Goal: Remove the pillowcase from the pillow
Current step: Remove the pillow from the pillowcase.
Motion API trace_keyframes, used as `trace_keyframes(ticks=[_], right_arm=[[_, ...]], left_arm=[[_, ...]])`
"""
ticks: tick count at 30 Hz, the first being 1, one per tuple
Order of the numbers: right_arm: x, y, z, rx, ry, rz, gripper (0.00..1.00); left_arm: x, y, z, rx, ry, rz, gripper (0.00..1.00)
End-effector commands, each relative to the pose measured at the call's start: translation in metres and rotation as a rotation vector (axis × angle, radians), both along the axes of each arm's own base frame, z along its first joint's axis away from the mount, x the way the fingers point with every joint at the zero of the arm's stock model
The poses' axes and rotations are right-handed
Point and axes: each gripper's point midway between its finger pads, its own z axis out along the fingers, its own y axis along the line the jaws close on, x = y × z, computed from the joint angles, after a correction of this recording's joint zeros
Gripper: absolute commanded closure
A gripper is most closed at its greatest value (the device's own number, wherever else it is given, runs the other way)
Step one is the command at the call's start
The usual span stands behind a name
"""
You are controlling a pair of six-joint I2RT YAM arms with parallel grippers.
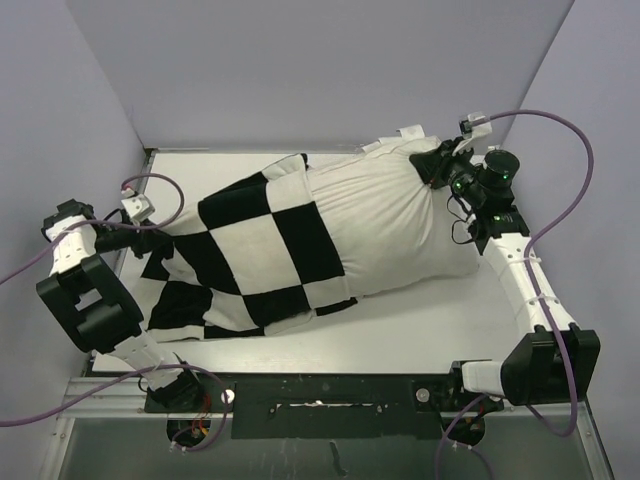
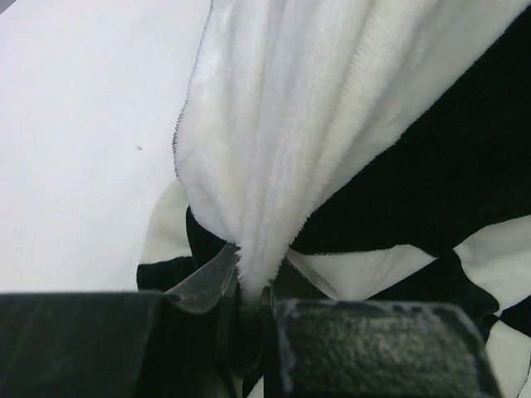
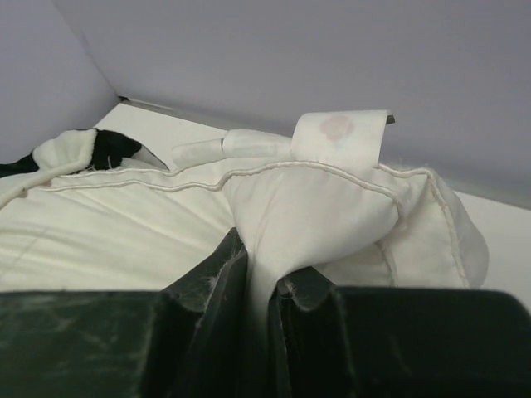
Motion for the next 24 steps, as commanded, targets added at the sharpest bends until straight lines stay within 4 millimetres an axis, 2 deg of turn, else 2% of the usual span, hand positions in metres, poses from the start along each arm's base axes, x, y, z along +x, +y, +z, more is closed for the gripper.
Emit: trace_keyframes(ticks=[1, 7, 12, 20, 22, 24], right_arm=[[-0.005, -0.125, 0.083, -0.004, -0.268, -0.576, 1.0], [-0.017, -0.203, 0.034, 0.022, -0.126, -0.853, 1.0], [-0.038, -0.26, 0.016, 0.058, -0.026, -1.065, 1.0], [-0.057, -0.294, 0.009, 0.058, 0.033, -1.249, 1.0], [-0.058, -0.297, 0.006, 0.046, 0.044, -1.261, 1.0], [-0.056, -0.295, 0.001, 0.049, 0.063, -1.25, 1.0]], left_arm=[[-0.012, 0.08, -0.018, 0.281, -0.021, 0.117, 1.0], [-0.017, 0.111, -0.038, 0.412, -0.022, 0.164, 1.0], [-0.014, 0.152, -0.05, 0.522, -0.002, 0.249, 1.0], [0.003, 0.224, -0.043, 0.68, -0.045, 0.478, 1.0], [0.006, 0.228, -0.038, 0.675, -0.057, 0.509, 1.0], [0.013, 0.221, -0.028, 0.637, -0.075, 0.521, 1.0]])
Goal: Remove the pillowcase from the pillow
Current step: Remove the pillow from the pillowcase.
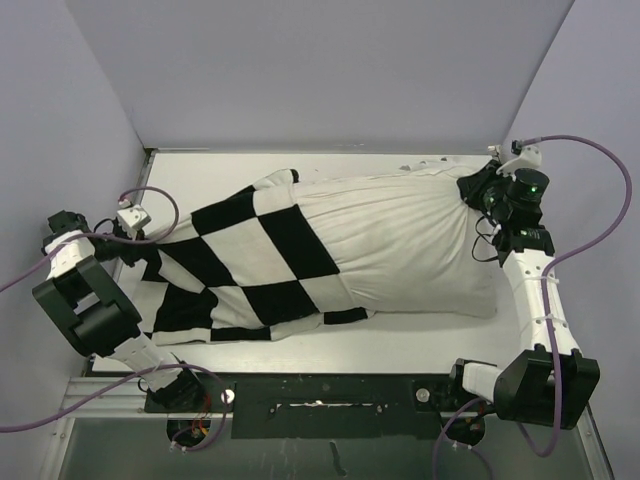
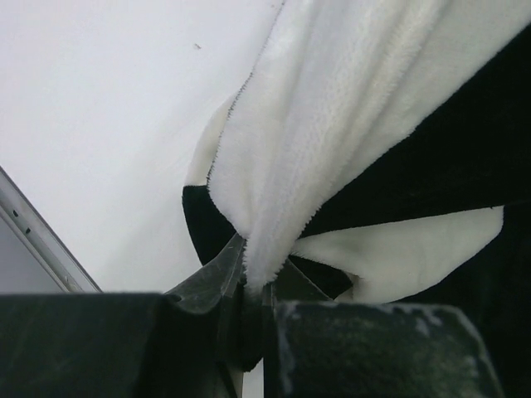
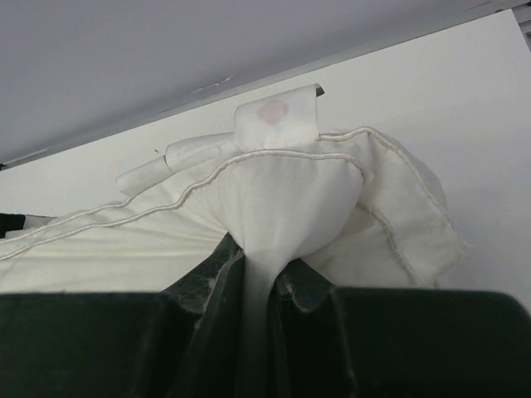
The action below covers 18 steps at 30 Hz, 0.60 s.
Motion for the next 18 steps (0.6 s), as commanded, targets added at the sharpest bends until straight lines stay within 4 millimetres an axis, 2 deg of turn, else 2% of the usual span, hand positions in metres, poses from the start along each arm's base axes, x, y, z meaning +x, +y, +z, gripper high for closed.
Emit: trace_keyframes(ticks=[1, 2, 3, 4, 6, 7, 9, 11, 12, 13, 15, 18], right_arm=[[-0.03, -0.168, 0.068, -0.235, -0.139, -0.704, 1.0], [-0.02, -0.157, 0.064, -0.221, -0.122, -0.65, 1.0], [-0.008, -0.144, 0.058, -0.22, -0.085, -0.598, 1.0], [0.0, -0.129, 0.047, -0.24, -0.026, -0.553, 1.0], [0.014, -0.109, 0.032, -0.292, 0.048, -0.51, 1.0], [0.016, -0.104, 0.022, -0.296, 0.084, -0.502, 1.0], [0.015, -0.105, 0.003, -0.287, 0.153, -0.514, 1.0], [0.009, -0.111, -0.012, -0.293, 0.215, -0.552, 1.0], [0.006, -0.115, -0.019, -0.301, 0.242, -0.565, 1.0], [0.003, -0.116, -0.025, -0.308, 0.263, -0.568, 1.0], [0.0, -0.117, -0.035, -0.311, 0.287, -0.568, 1.0], [0.002, -0.108, -0.045, -0.313, 0.278, -0.516, 1.0]], left_arm=[[0.018, 0.152, 0.021, 0.447, -0.074, 0.347, 1.0], [0.029, 0.132, 0.027, 0.408, -0.072, 0.326, 1.0], [0.038, 0.112, 0.035, 0.367, -0.064, 0.312, 0.89], [0.046, 0.087, 0.047, 0.32, -0.06, 0.284, 0.66], [0.053, 0.023, 0.068, 0.2, -0.051, 0.185, 0.07], [0.052, -0.009, 0.08, 0.157, -0.05, 0.12, 0.03], [0.038, -0.07, 0.099, 0.109, -0.043, -0.035, 0.02], [0.004, -0.121, 0.107, 0.098, -0.037, -0.25, 0.02], [-0.018, -0.138, 0.104, 0.12, -0.041, -0.373, 0.02], [-0.039, -0.152, 0.097, 0.121, -0.009, -0.447, 0.02], [-0.069, -0.168, 0.072, 0.152, 0.065, -0.533, 0.02], [-0.094, -0.179, 0.03, 0.216, 0.128, -0.605, 0.02]])
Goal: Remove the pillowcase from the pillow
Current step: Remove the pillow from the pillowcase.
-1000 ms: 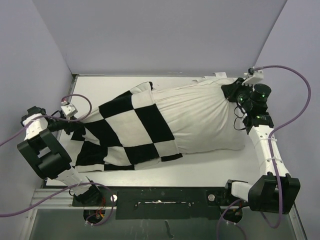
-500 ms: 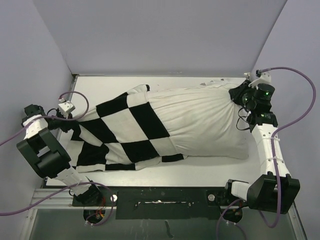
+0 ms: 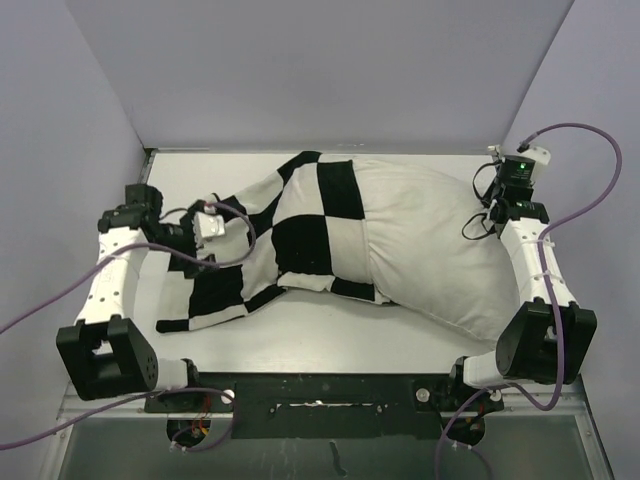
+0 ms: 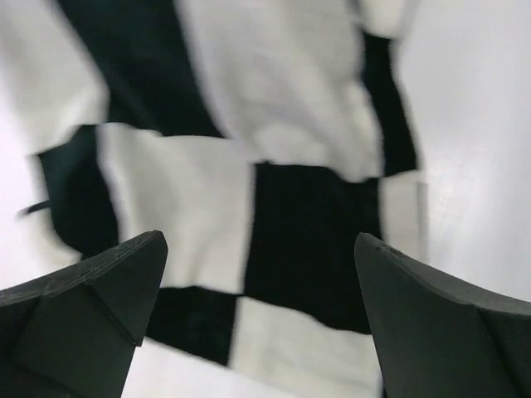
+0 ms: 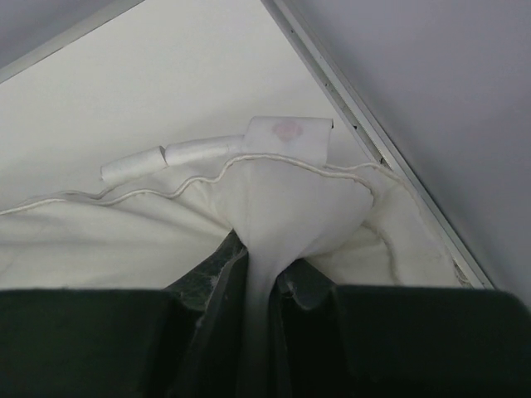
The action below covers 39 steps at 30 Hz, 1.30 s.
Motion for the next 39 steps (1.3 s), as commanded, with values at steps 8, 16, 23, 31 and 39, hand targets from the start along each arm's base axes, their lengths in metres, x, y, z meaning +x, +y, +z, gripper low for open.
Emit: trace_keyframes(ticks=[8, 16, 23, 31, 39], right_arm=[[0.009, 0.019, 0.007, -0.087, -0.022, 0.13, 1.0], [0.005, 0.025, -0.003, -0.093, -0.003, 0.141, 1.0], [0.006, 0.03, -0.007, -0.079, -0.012, 0.155, 1.0], [0.017, 0.032, 0.0, -0.077, -0.051, 0.178, 1.0], [0.035, -0.002, -0.007, 0.13, -0.116, 0.102, 1.0]], left_arm=[[-0.014, -0.047, -0.085, 0.048, 0.017, -0.042, 0.02], [-0.024, -0.09, -0.129, -0.018, 0.267, 0.047, 0.02], [-0.007, -0.096, -0.158, 0.053, 0.292, 0.113, 0.02], [0.026, -0.051, -0.158, 0.253, 0.239, 0.22, 0.79], [0.023, 0.062, -0.121, 0.279, 0.166, 0.304, 1.0]])
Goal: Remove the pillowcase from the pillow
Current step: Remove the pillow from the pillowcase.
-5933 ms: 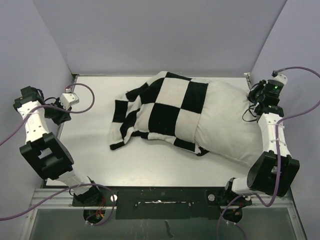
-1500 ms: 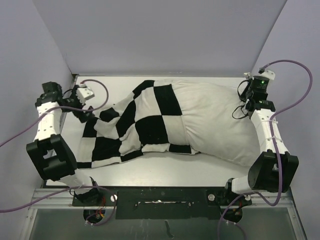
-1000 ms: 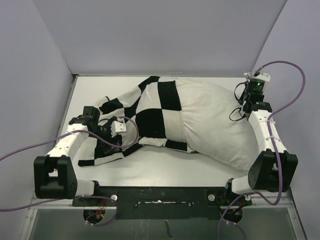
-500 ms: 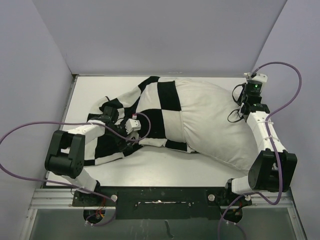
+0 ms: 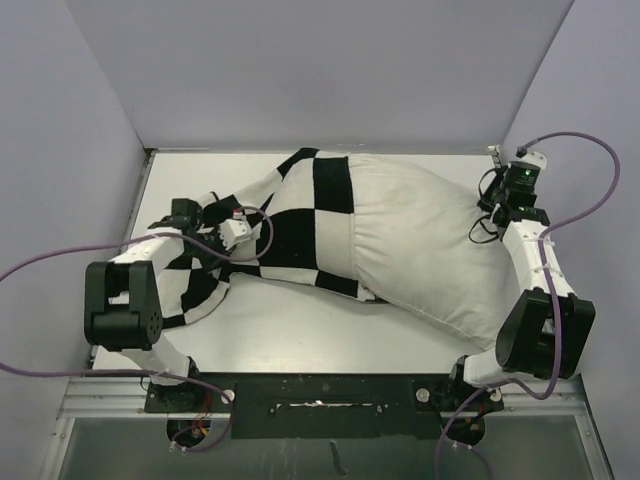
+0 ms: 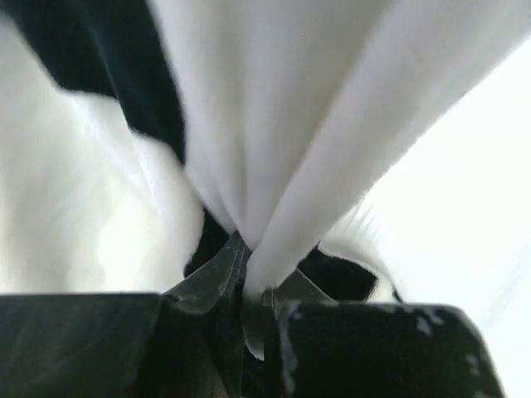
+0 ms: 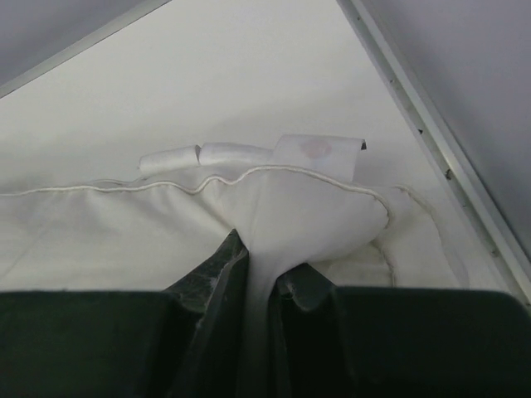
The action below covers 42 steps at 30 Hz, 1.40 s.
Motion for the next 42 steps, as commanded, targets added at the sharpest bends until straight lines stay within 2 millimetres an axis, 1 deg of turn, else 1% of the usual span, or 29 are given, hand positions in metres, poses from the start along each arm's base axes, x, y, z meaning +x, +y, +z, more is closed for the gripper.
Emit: trace_keyframes(ticks=[1, 5, 7, 9, 10, 11, 12, 14, 15, 17, 18, 20, 21, 23, 25, 27, 29, 30, 31, 33, 35, 37, 38, 40, 42], right_arm=[[0.025, -0.015, 0.014, 0.046, -0.066, -0.019, 1.0], [0.038, -0.022, 0.022, 0.027, -0.07, -0.029, 1.0], [0.047, -0.017, 0.026, 0.015, -0.073, -0.009, 1.0], [0.059, -0.006, 0.026, -0.026, -0.055, 0.031, 1.0], [0.066, 0.004, 0.031, -0.058, -0.047, 0.065, 1.0], [0.07, 0.011, 0.03, -0.068, -0.037, 0.085, 1.0], [0.074, 0.022, 0.032, -0.077, -0.037, 0.117, 1.0], [0.08, 0.048, 0.038, -0.087, -0.05, 0.185, 1.0], [0.08, 0.058, 0.042, -0.091, -0.057, 0.211, 0.94], [0.076, 0.074, 0.051, -0.105, -0.064, 0.27, 0.68], [0.07, 0.08, 0.055, -0.118, -0.061, 0.29, 0.54], [0.051, 0.088, 0.069, -0.167, -0.072, 0.315, 0.28], [0.04, 0.09, 0.075, -0.19, -0.081, 0.322, 0.01], [0.013, 0.094, 0.09, -0.22, -0.109, 0.332, 0.02], [-0.012, 0.098, 0.104, -0.241, -0.133, 0.344, 0.02], [-0.037, 0.106, 0.109, -0.247, -0.136, 0.366, 0.02], [-0.064, 0.117, 0.109, -0.238, -0.123, 0.389, 0.02], [-0.075, 0.127, 0.106, -0.224, -0.115, 0.41, 0.02], [-0.085, 0.134, 0.102, -0.196, -0.106, 0.417, 0.02], [-0.102, 0.163, 0.085, -0.146, -0.085, 0.488, 0.02], [-0.117, 0.196, 0.063, -0.14, -0.049, 0.571, 0.02], [-0.127, 0.223, 0.037, -0.191, -0.006, 0.634, 0.02], [-0.129, 0.233, 0.023, -0.224, 0.018, 0.661, 0.02], [-0.13, 0.246, -0.002, -0.244, 0.076, 0.699, 0.02], [-0.127, 0.252, -0.025, -0.256, 0.131, 0.718, 0.02]], left_arm=[[0.003, 0.1, 0.036, 0.127, -0.096, 0.079, 1.0], [-0.003, 0.162, 0.04, 0.185, -0.127, 0.124, 1.0], [-0.007, 0.189, 0.04, 0.213, -0.145, 0.146, 1.0], [-0.009, 0.208, 0.04, 0.229, -0.153, 0.161, 1.0], [-0.01, 0.214, 0.04, 0.23, -0.153, 0.171, 1.0], [-0.01, 0.216, 0.041, 0.226, -0.151, 0.177, 1.0], [-0.011, 0.214, 0.042, 0.214, -0.145, 0.181, 1.0], [-0.011, 0.2, 0.051, 0.16, -0.145, 0.182, 1.0], [-0.011, 0.188, 0.054, 0.129, -0.146, 0.178, 1.0], [-0.011, 0.162, 0.062, 0.074, -0.138, 0.162, 1.0], [-0.012, 0.148, 0.067, 0.049, -0.134, 0.143, 1.0], [-0.015, 0.122, 0.077, -0.007, -0.131, 0.111, 1.0], [-0.015, 0.111, 0.083, -0.031, -0.135, 0.103, 1.0], [-0.017, 0.091, 0.091, -0.07, -0.126, 0.081, 1.0], [-0.019, 0.076, 0.098, -0.094, -0.115, 0.065, 1.0], [-0.02, 0.064, 0.104, -0.127, -0.106, 0.06, 1.0], [-0.022, 0.056, 0.109, -0.152, -0.094, 0.055, 1.0], [-0.024, 0.053, 0.111, -0.159, -0.092, 0.054, 1.0], [-0.025, 0.052, 0.113, -0.162, -0.091, 0.054, 1.0], [-0.028, 0.05, 0.115, -0.163, -0.094, 0.049, 1.0], [-0.03, 0.048, 0.118, -0.16, -0.102, 0.039, 1.0], [-0.031, 0.048, 0.121, -0.152, -0.113, 0.034, 1.0], [-0.031, 0.049, 0.122, -0.147, -0.117, 0.033, 1.0], [-0.03, 0.05, 0.126, -0.139, -0.128, 0.033, 1.0], [-0.03, 0.051, 0.129, -0.129, -0.134, 0.032, 1.0]])
